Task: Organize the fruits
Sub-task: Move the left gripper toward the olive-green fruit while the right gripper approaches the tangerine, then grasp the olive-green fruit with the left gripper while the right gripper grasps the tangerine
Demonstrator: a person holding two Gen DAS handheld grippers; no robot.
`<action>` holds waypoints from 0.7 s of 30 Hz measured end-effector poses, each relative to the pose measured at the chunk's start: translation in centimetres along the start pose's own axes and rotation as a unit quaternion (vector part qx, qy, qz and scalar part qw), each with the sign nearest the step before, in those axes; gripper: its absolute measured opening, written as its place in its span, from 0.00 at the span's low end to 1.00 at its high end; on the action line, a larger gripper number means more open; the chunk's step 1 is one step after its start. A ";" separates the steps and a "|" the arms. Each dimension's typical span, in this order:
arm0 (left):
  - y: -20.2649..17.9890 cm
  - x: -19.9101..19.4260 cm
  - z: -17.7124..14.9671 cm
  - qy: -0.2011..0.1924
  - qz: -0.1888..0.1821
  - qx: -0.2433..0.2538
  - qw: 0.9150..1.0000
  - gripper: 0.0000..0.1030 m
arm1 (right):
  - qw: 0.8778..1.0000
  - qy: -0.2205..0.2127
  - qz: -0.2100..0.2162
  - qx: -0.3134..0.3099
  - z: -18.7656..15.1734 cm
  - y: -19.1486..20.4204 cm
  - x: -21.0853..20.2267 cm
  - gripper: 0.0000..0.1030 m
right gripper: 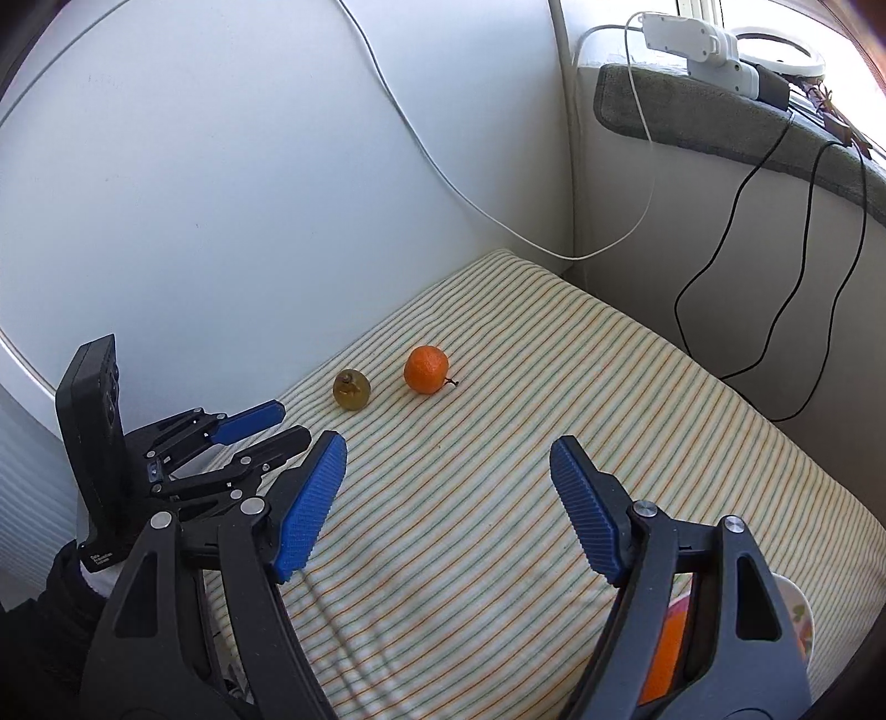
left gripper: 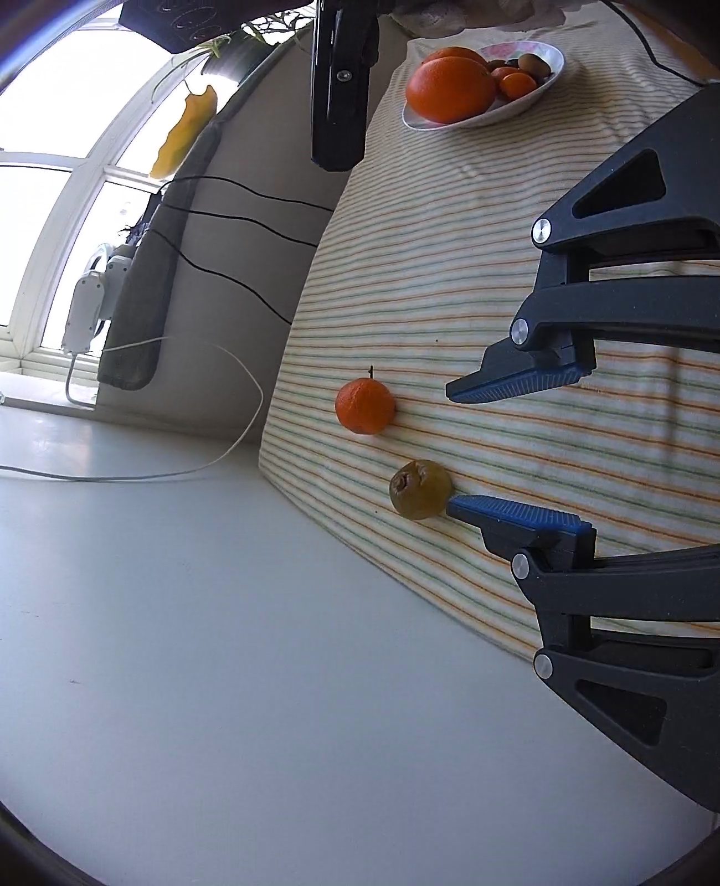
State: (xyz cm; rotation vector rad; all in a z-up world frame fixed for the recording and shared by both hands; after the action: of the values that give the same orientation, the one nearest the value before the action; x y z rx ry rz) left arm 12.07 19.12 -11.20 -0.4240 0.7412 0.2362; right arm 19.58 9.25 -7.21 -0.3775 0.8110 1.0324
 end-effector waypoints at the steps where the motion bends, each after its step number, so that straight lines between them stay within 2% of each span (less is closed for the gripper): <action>1: 0.1 0.2 0.0 0.001 0.004 0.003 1.000 0.32 | 1.000 0.003 0.006 0.005 0.2 0.0 0.6 0.72; 5: 0.2 1.3 0.1 0.012 0.008 0.010 1.000 0.32 | 0.999 0.010 0.032 0.035 0.8 -0.6 3.2 0.71; 9: 0.3 2.1 0.5 0.020 0.007 0.008 1.000 0.32 | 0.997 0.018 0.046 0.066 1.6 -1.3 5.7 0.64; 21: 0.3 4.3 1.0 0.038 0.010 0.019 0.999 0.32 | 0.995 0.037 0.055 0.078 2.6 -1.1 11.2 0.64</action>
State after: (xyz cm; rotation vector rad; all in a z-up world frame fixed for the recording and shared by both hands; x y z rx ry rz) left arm 15.65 20.09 -13.63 -0.3908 0.8229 0.2251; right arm 24.59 17.19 -13.93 -0.2414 0.9810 1.0539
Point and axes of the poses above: each gripper's, at about its wrist camera, not at the fingertips, and x roughly the way its jaws point, y to its left, z to its top, the point moved 6 cm from there along x, roughly the way its jaws point, and after that the axes turned 14 degrees about -x, right-handed, at the moved point
